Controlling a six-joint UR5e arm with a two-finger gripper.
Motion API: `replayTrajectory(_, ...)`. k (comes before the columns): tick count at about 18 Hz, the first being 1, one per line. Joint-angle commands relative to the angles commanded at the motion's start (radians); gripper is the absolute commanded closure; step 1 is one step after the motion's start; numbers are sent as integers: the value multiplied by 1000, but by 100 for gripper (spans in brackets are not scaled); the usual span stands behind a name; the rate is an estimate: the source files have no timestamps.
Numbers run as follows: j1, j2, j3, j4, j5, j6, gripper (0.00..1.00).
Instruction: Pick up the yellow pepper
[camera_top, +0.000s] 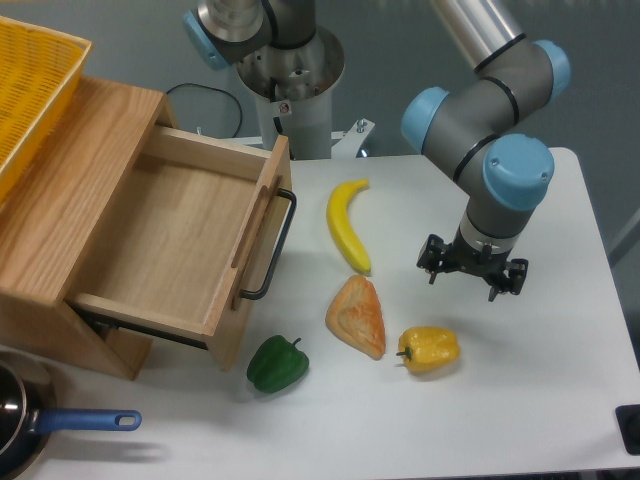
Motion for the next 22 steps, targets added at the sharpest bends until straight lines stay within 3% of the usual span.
replayTrajectory(3,-11,-26,12,2,-6,215,0)
replayTrajectory(9,-43,-71,32,8,-11,494,0)
replayTrajectory(15,-51,-112,100,21,-11,519,0)
replayTrajectory(22,-86,-149,114,35,-11,515,0)
